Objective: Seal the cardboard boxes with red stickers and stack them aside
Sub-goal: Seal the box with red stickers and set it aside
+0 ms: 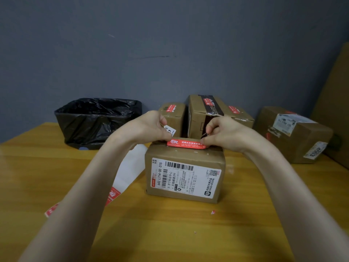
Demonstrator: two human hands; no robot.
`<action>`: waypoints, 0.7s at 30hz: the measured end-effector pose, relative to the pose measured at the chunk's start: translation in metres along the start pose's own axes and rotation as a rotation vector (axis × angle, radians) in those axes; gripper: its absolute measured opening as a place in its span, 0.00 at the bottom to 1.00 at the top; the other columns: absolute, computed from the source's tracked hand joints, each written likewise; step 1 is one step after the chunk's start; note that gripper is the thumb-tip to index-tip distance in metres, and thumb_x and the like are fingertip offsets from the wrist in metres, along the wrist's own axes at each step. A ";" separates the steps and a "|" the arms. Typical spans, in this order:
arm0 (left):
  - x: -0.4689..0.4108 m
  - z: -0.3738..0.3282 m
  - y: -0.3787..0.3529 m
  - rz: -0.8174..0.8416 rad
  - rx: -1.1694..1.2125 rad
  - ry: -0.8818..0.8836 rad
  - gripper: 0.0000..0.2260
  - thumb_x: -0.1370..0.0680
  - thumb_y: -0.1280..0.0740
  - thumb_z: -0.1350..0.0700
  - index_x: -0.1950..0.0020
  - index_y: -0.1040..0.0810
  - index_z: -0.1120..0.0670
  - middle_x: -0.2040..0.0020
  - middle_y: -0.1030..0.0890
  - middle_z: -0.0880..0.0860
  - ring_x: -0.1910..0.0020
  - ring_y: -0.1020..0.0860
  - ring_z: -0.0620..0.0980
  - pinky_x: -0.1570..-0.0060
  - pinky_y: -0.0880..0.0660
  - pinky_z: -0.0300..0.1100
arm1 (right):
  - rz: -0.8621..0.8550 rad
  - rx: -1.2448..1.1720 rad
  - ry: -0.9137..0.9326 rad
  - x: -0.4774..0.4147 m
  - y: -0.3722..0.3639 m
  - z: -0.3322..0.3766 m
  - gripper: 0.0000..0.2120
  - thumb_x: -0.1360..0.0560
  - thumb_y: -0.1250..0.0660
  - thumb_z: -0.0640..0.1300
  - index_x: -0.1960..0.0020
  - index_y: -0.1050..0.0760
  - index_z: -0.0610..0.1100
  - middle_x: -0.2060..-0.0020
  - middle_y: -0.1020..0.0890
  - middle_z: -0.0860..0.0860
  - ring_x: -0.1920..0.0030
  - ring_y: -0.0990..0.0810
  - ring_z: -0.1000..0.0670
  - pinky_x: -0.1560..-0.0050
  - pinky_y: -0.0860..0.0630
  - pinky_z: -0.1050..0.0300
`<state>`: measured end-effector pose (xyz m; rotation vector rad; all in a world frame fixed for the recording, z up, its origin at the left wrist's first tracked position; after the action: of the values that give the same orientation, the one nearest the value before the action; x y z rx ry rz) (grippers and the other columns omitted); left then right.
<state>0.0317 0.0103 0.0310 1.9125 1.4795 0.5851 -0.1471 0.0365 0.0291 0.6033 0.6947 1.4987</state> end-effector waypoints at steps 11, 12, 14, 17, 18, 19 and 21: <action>-0.001 -0.001 -0.001 -0.018 -0.057 0.005 0.14 0.30 0.27 0.59 0.52 0.30 0.54 0.53 0.18 0.55 0.50 0.20 0.52 0.43 0.25 0.50 | -0.061 0.103 0.044 -0.003 -0.002 0.000 0.11 0.31 0.27 0.44 0.61 0.31 0.50 0.54 0.21 0.47 0.51 0.21 0.47 0.51 0.25 0.52; -0.001 -0.002 -0.001 -0.021 -0.068 0.005 0.14 0.30 0.27 0.59 0.50 0.30 0.55 0.53 0.18 0.55 0.50 0.20 0.52 0.44 0.25 0.49 | -0.066 0.107 0.048 -0.003 -0.002 0.000 0.12 0.31 0.28 0.43 0.62 0.31 0.49 0.54 0.21 0.47 0.51 0.21 0.47 0.51 0.25 0.52; 0.000 -0.003 -0.001 -0.027 -0.077 0.003 0.14 0.29 0.28 0.59 0.49 0.30 0.55 0.52 0.18 0.55 0.50 0.20 0.52 0.44 0.25 0.49 | -0.069 0.112 0.052 -0.003 -0.003 0.001 0.12 0.31 0.27 0.43 0.62 0.32 0.49 0.54 0.20 0.47 0.51 0.21 0.46 0.51 0.25 0.52; 0.000 -0.004 -0.002 -0.024 -0.094 0.004 0.14 0.29 0.28 0.58 0.48 0.30 0.55 0.52 0.18 0.55 0.50 0.20 0.51 0.44 0.25 0.48 | -0.076 0.125 0.055 -0.004 -0.003 0.001 0.12 0.32 0.27 0.43 0.62 0.32 0.49 0.53 0.20 0.46 0.51 0.21 0.46 0.51 0.24 0.52; 0.000 -0.004 -0.002 -0.024 -0.101 0.004 0.14 0.29 0.28 0.58 0.49 0.30 0.55 0.52 0.18 0.55 0.50 0.20 0.51 0.45 0.25 0.48 | -0.076 0.128 0.055 -0.004 -0.002 0.001 0.12 0.32 0.27 0.43 0.62 0.31 0.49 0.53 0.21 0.46 0.51 0.22 0.47 0.52 0.25 0.52; 0.001 -0.004 -0.002 -0.026 -0.108 0.003 0.12 0.29 0.28 0.58 0.51 0.30 0.55 0.52 0.18 0.55 0.51 0.20 0.52 0.45 0.24 0.49 | -0.075 0.131 0.056 -0.004 -0.002 0.001 0.12 0.32 0.27 0.43 0.62 0.31 0.49 0.54 0.21 0.47 0.52 0.22 0.47 0.53 0.25 0.53; 0.001 -0.005 -0.002 -0.033 -0.124 -0.001 0.11 0.29 0.28 0.59 0.55 0.29 0.54 0.53 0.17 0.56 0.51 0.19 0.52 0.45 0.24 0.49 | -0.073 0.138 0.057 -0.004 -0.002 0.001 0.12 0.32 0.27 0.43 0.62 0.31 0.49 0.54 0.21 0.47 0.54 0.23 0.48 0.58 0.27 0.56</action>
<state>0.0276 0.0124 0.0329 1.7899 1.4371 0.6454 -0.1444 0.0329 0.0283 0.6349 0.8614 1.4131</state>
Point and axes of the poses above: each hand's wrist, its own x-axis away from the middle knuckle, its own y-axis out of the back of the hand, z = x × y, the point moved 3 cm from there along -x, towards the middle knuckle
